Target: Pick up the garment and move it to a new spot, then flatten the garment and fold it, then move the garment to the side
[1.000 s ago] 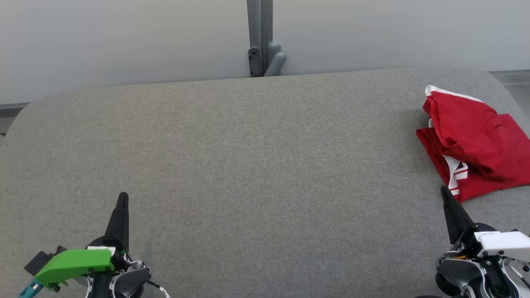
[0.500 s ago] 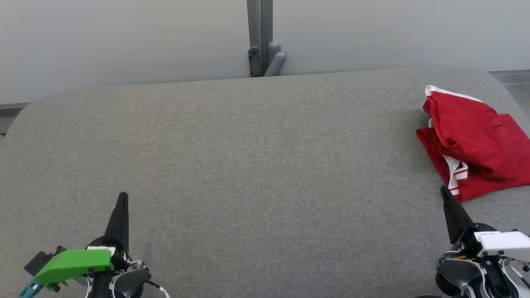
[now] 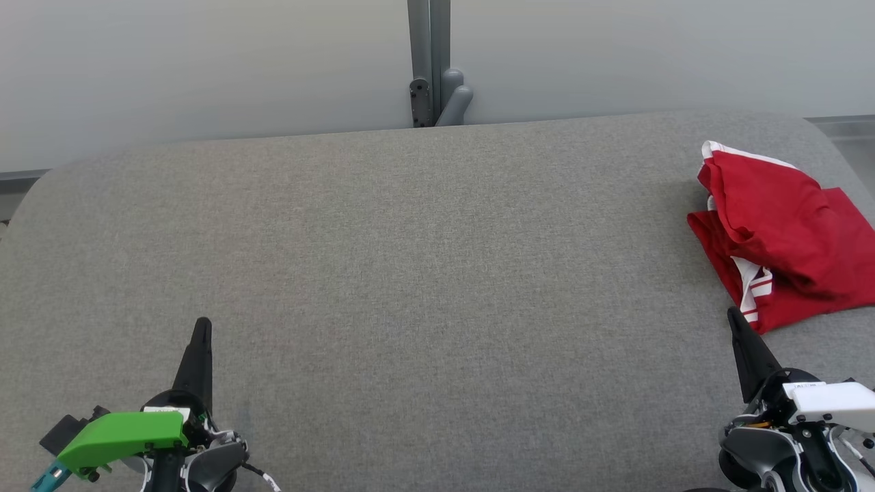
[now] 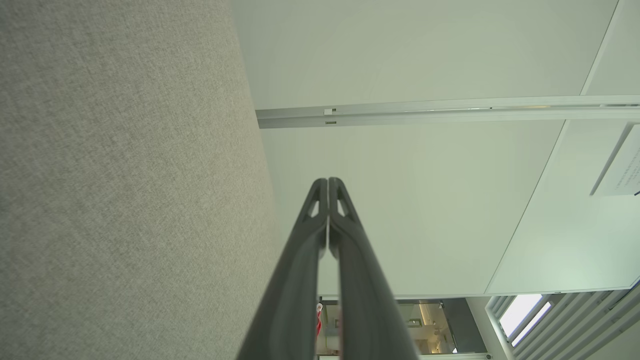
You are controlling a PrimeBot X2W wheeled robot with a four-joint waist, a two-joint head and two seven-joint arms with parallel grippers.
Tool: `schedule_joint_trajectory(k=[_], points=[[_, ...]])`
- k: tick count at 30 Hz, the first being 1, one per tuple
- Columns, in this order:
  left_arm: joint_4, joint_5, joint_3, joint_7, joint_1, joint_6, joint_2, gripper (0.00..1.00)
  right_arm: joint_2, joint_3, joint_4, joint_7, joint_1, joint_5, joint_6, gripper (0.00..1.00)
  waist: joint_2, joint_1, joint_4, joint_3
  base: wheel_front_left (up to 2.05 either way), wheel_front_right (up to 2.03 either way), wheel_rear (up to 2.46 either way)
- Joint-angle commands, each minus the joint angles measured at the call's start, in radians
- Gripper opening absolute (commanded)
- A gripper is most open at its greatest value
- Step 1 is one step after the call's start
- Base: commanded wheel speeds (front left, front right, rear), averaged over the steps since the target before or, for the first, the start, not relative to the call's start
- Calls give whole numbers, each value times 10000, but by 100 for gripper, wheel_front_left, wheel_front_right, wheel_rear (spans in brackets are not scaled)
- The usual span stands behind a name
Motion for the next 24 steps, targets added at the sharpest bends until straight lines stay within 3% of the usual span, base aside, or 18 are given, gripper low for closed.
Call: schedule_joint_trajectory(k=[1, 24], points=[[-35, 9, 42, 46, -111, -35, 39, 0, -5, -15, 19, 11, -94, 79, 4, 0, 0, 0, 0, 0, 0, 0, 0], [-35, 21, 47, 55, -111, -36, 31, 0, -5, -13, 19, 10, -94, 80, 4, 0, 0, 0, 0, 0, 0, 0, 0]])
